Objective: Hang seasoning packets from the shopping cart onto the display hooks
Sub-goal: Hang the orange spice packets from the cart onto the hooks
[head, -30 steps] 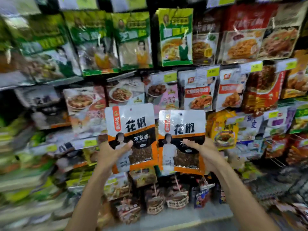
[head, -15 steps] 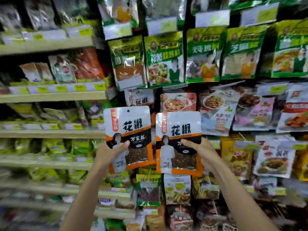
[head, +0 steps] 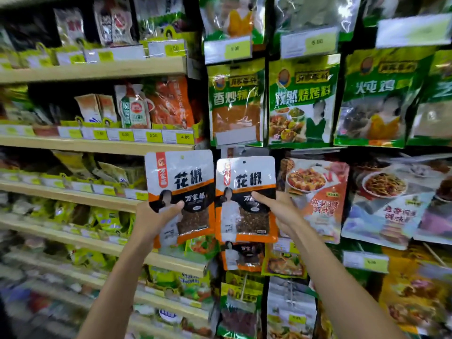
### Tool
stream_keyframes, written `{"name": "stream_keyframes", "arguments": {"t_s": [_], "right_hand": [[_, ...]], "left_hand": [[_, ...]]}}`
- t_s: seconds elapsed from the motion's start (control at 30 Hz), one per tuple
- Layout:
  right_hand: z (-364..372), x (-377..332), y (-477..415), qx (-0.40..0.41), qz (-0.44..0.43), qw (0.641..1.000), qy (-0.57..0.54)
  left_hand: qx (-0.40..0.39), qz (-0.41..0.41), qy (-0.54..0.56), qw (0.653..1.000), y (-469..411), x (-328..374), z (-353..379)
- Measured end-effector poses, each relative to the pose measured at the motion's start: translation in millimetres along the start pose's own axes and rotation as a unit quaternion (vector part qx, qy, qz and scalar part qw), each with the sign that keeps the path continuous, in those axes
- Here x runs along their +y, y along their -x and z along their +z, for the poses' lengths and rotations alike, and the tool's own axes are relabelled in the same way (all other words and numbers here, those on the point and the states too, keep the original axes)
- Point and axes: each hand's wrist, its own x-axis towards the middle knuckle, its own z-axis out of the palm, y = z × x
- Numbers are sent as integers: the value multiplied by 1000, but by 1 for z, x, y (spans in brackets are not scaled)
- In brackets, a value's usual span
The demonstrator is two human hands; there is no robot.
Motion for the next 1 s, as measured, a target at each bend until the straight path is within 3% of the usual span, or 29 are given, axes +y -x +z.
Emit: {"name": "stream_keyframes", "arguments": {"t_s": [0.13, 0.67, 1.0], "right_hand": [[13, 1, -25, 3, -2, 1000, -2], [30, 10, -53, 100, -8, 995, -7], [29, 12, -86, 163, 20, 981, 105]], "left_hand": [[7, 18, -4, 1000, -20, -8, -3], [-97, 55, 28, 993, -75, -23, 0], [-161, 9, 65, 985, -74, -38, 12]]}}
